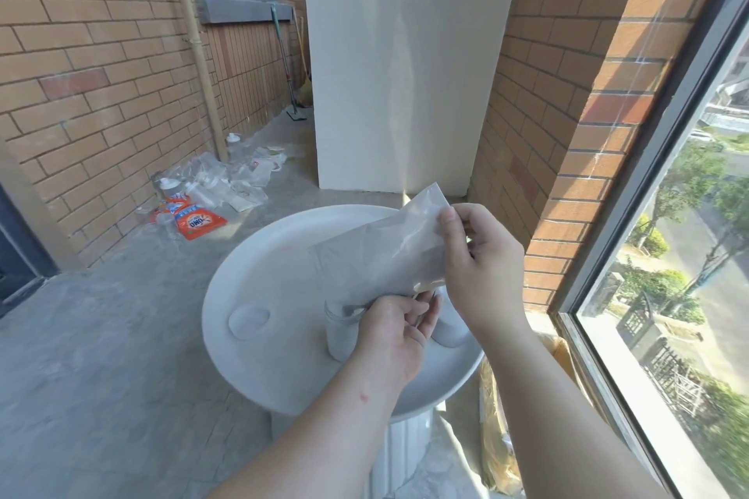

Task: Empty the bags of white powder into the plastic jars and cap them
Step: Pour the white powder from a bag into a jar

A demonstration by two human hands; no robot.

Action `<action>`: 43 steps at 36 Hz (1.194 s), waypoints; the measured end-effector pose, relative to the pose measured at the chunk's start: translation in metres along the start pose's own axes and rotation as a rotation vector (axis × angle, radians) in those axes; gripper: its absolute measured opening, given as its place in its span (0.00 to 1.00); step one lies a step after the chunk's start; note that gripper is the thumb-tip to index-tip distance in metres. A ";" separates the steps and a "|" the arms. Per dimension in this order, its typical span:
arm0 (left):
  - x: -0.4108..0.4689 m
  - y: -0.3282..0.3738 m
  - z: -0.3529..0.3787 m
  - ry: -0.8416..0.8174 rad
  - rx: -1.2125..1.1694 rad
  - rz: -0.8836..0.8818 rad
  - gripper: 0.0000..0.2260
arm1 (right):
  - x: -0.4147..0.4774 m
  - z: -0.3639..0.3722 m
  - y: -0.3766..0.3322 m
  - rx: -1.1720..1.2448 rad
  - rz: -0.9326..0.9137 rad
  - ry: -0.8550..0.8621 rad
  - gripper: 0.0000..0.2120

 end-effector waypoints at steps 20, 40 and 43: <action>-0.001 -0.001 0.001 0.005 0.006 -0.006 0.18 | 0.000 0.001 0.000 -0.033 -0.004 -0.012 0.11; -0.003 0.000 0.003 -0.010 0.022 0.000 0.17 | 0.001 0.000 -0.001 -0.035 -0.040 0.025 0.11; -0.004 0.000 0.003 -0.003 0.033 0.007 0.17 | 0.000 0.000 -0.001 -0.044 -0.047 0.026 0.10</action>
Point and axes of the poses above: each hand's wrist, its own x-axis towards the middle knuckle, its own z-axis out of the palm, y = z × x, the point moved 4 cm from there along x, towards the middle knuckle, and after that the axes turned 2 degrees about z, right-handed, at the moved point
